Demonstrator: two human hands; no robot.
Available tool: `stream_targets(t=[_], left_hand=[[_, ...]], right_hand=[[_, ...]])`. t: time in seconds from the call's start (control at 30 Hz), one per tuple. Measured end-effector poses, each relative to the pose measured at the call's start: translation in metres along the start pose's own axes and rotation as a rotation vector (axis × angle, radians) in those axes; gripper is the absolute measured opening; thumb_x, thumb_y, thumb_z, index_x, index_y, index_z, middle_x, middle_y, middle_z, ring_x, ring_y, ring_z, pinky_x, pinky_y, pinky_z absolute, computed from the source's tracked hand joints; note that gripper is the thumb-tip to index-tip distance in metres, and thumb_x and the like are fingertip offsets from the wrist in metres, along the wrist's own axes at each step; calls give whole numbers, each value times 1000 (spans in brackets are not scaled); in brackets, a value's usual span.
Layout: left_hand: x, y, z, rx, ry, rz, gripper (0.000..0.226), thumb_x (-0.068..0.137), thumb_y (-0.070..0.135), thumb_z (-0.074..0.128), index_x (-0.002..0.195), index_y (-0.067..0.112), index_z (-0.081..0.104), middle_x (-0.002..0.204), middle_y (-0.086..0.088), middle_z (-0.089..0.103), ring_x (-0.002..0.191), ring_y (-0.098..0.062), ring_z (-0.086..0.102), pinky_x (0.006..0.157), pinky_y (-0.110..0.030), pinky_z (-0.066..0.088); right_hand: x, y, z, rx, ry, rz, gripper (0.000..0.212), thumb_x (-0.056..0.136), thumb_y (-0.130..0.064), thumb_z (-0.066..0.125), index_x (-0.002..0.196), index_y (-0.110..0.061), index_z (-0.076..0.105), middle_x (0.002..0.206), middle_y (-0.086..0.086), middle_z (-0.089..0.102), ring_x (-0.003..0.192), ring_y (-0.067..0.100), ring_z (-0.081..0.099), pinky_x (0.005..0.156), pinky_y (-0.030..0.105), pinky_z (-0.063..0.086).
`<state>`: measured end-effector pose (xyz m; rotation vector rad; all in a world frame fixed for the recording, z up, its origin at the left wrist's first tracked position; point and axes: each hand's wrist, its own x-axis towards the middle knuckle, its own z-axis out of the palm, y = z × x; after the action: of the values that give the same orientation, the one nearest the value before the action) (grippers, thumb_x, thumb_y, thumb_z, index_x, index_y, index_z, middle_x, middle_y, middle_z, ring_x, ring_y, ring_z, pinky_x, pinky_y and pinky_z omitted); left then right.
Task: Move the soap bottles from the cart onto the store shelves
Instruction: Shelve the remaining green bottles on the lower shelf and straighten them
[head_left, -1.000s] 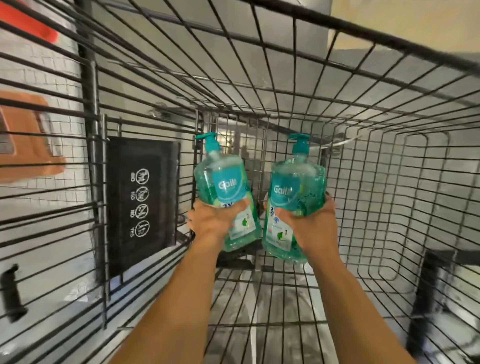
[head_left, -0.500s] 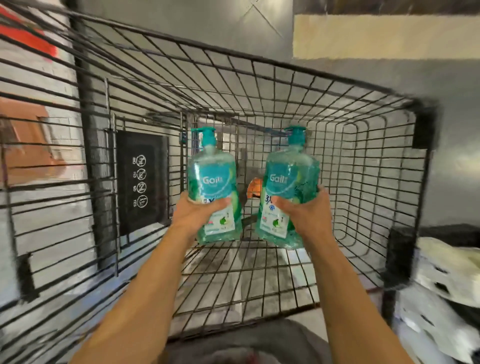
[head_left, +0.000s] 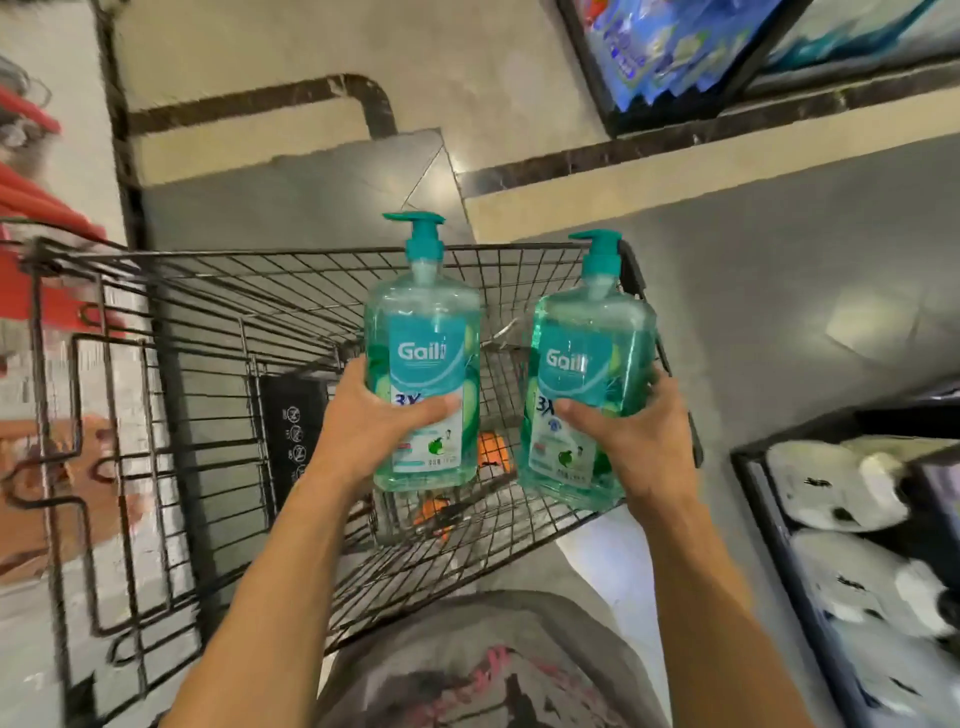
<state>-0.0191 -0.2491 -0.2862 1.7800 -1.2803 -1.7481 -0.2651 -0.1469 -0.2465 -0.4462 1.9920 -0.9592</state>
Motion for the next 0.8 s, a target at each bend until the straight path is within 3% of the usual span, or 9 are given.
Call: stream_targets(t=[0.1, 0.17, 0.33, 0.5, 0.7, 0.8], left_hand=[[-30, 37, 0, -5, -89, 132, 89, 46, 38, 103, 123, 20, 62, 109, 4, 80, 94, -17, 79, 83, -46, 63], [-52, 62, 3, 17, -132, 231, 85, 50, 34, 102, 123, 25, 60, 110, 8, 79, 95, -13, 78, 77, -40, 62], [-100, 128, 24, 49, -235, 447, 107, 37, 55, 101, 131, 24, 60, 115, 8, 77, 102, -13, 76, 72, -34, 63], [-156, 182, 69, 87, -330, 662, 109, 31, 59, 97, 127, 24, 60, 113, 7, 77, 101, -15, 76, 81, -43, 63], [-227, 208, 150, 95, -517, 826, 97, 36, 44, 100, 123, 23, 63, 114, 2, 78, 102, -20, 77, 90, -50, 61], [-258, 209, 197, 98, -624, 862, 104, 35, 45, 105, 127, 18, 63, 116, -3, 78, 104, -26, 77, 91, -54, 60]], right_hand=[[-44, -16, -29, 134, 82, -60, 74, 59, -17, 98, 120, -24, 58, 107, -6, 76, 94, 14, 76, 87, 49, 62], [-74, -23, -47, 231, 160, -102, 81, 54, -14, 99, 120, -26, 55, 109, -6, 74, 98, 16, 74, 90, 51, 60], [-141, -27, -98, 384, 290, -260, 98, 43, -26, 99, 130, -19, 56, 117, 0, 76, 103, 22, 75, 90, 55, 60], [-198, -23, -166, 489, 409, -389, 102, 46, -26, 105, 134, -18, 54, 123, 5, 74, 107, 28, 74, 93, 59, 58], [-255, -2, -249, 578, 582, -534, 98, 49, -15, 101, 135, -14, 54, 121, 5, 75, 106, 27, 75, 92, 55, 59], [-284, 17, -290, 605, 664, -578, 92, 45, -6, 100, 126, -12, 59, 114, 4, 77, 104, 28, 75, 87, 48, 61]])
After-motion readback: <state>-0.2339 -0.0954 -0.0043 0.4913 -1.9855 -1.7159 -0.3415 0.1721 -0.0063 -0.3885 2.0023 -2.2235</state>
